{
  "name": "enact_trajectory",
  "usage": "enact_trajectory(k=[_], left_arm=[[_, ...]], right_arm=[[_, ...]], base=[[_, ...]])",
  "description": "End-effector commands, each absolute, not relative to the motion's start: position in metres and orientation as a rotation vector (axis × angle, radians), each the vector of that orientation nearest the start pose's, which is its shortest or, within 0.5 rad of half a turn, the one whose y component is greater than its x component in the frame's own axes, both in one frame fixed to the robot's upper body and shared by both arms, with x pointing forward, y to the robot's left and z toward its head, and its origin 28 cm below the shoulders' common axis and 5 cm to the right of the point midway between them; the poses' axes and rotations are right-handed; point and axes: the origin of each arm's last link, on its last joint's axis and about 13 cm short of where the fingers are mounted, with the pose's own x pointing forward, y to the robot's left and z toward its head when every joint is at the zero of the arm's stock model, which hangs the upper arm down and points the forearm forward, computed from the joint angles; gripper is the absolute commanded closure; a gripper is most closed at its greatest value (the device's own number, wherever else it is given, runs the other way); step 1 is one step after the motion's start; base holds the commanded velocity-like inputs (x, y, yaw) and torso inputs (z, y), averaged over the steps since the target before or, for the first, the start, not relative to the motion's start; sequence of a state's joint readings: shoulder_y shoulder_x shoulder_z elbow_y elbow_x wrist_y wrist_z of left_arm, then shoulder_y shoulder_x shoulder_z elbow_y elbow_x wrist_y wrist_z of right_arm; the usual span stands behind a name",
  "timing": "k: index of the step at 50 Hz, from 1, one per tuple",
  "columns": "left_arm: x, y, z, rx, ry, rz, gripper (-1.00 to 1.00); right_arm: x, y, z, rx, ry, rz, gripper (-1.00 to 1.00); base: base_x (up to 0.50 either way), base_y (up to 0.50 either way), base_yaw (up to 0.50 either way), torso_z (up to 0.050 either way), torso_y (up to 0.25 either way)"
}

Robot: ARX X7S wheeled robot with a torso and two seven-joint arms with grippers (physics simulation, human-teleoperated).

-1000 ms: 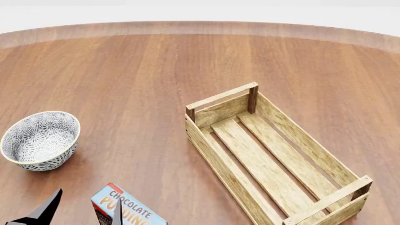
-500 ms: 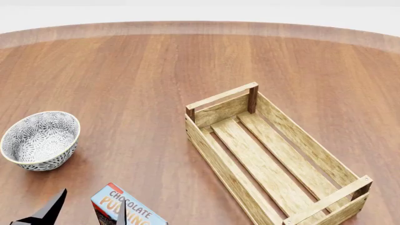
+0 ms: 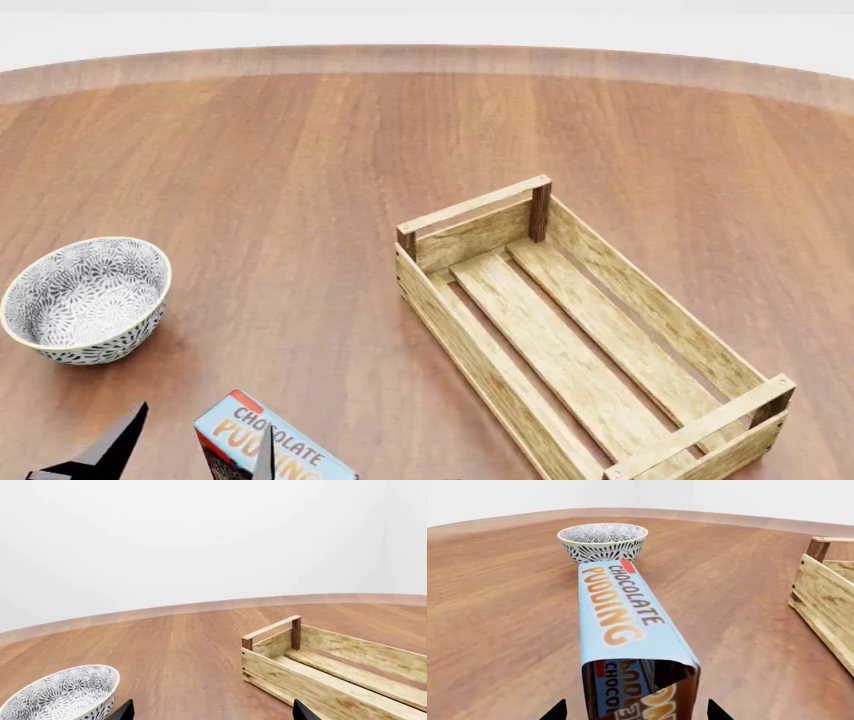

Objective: Pick up the chocolate pudding and put it in the tray.

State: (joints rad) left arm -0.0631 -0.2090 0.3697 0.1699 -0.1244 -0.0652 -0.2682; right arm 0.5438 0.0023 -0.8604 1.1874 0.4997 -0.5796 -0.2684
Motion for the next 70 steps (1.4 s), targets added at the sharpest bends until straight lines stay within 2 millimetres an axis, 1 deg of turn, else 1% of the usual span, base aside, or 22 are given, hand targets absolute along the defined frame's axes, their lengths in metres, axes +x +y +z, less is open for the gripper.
enact_trajectory(k=[1, 15, 16, 27, 30, 33, 39, 43, 47, 52, 60, 70], left_arm=[[0.212, 0.175, 0.046, 0.060, -0.112, -0.121, -1.00], [0.212, 0.176, 0.048, 0.064, -0.113, -0.122, -1.00], [0.212, 0.176, 0.048, 0.064, -0.113, -0.121, -1.00], [0.211, 0.175, 0.046, 0.059, -0.111, -0.124, -1.00], [0.211, 0.175, 0.046, 0.058, -0.110, -0.124, -1.00], [0.211, 0.175, 0.047, 0.057, -0.110, -0.124, -1.00], [0.211, 0.176, 0.043, 0.055, -0.106, -0.119, -1.00], [0.211, 0.176, 0.044, 0.056, -0.107, -0.120, -1.00], [0.211, 0.177, 0.045, 0.057, -0.105, -0.123, -1.00], [0.213, 0.177, 0.045, 0.057, -0.105, -0.124, -1.00], [0.213, 0.177, 0.043, 0.060, -0.101, -0.123, -1.00], [0.212, 0.177, 0.043, 0.059, -0.099, -0.123, -1.00]], right_arm=[[0.272, -0.043, -0.055, -0.060, 0.154, 0.688, -1.00], [0.274, -0.042, -0.053, -0.074, 0.152, 0.687, -1.00], [0.274, -0.042, -0.053, -0.075, 0.151, 0.686, 1.00], [0.271, -0.048, -0.057, -0.084, 0.140, 0.646, 1.00], [0.273, -0.051, -0.055, -0.084, 0.126, 0.620, 1.00], [0.276, -0.054, -0.047, -0.087, 0.107, 0.589, 1.00], [0.282, -0.063, -0.023, -0.116, 0.065, 0.545, 1.00], [0.283, -0.066, -0.014, -0.124, 0.052, 0.527, 1.00], [0.289, -0.076, -0.001, -0.112, 0.021, 0.469, 1.00], [0.292, -0.084, 0.010, -0.121, 0.006, 0.437, 1.00], [0.295, -0.098, 0.023, -0.104, -0.021, 0.364, 1.00], [0.299, -0.117, 0.031, -0.119, -0.022, 0.271, 1.00]], base=[[0.00, 0.00, 0.00, 0.000, 0.000], [0.00, 0.00, 0.00, 0.000, 0.000], [0.00, 0.00, 0.00, 0.000, 0.000], [0.00, 0.00, 0.00, 0.000, 0.000], [0.00, 0.00, 0.00, 0.000, 0.000], [0.00, 0.00, 0.00, 0.000, 0.000], [0.00, 0.00, 0.00, 0.000, 0.000], [0.00, 0.00, 0.00, 0.000, 0.000], [0.00, 0.00, 0.00, 0.000, 0.004], [0.00, 0.00, 0.00, 0.000, 0.000], [0.00, 0.00, 0.00, 0.000, 0.000], [0.00, 0.00, 0.00, 0.000, 0.000]])
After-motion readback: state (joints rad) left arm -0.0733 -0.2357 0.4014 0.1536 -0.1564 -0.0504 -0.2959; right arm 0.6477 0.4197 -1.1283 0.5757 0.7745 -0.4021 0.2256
